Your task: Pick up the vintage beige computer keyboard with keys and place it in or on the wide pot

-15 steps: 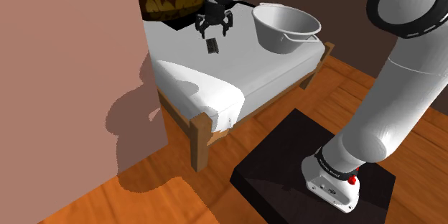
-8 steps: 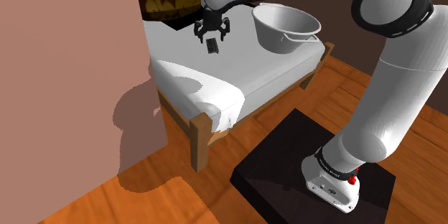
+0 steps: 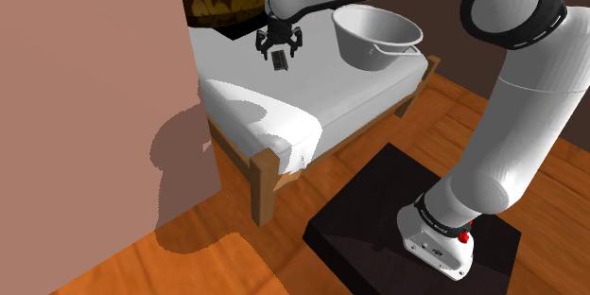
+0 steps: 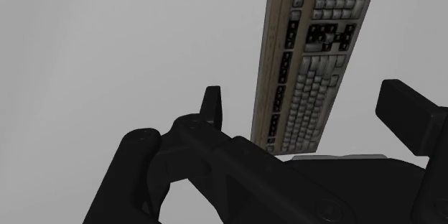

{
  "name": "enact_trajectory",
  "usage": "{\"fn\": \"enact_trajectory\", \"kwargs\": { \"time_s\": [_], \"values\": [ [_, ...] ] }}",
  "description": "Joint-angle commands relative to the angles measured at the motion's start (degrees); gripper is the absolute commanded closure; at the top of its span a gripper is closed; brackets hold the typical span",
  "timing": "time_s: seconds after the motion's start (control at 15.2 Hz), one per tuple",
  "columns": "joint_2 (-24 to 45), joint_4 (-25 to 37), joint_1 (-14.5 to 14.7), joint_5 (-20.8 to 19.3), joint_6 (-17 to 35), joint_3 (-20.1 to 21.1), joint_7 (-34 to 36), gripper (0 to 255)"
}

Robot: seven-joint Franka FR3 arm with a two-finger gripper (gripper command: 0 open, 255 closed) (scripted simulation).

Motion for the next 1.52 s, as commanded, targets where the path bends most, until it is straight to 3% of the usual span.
{"fn": "enact_trajectory", "kwargs": {
  "time_s": [0.0, 0.07, 0.66, 1.45],
  "values": [
    [0.0, 0.0, 0.0, 0.0, 0.0, 0.0, 0.0, 0],
    [0.0, 0.0, 0.0, 0.0, 0.0, 0.0, 0.0, 255],
    [0.0, 0.0, 0.0, 0.0, 0.0, 0.0, 0.0, 255],
    [-1.6, 7.0, 0.2, 1.1, -8.4, 0.4, -1.8, 255]
  ]
}}
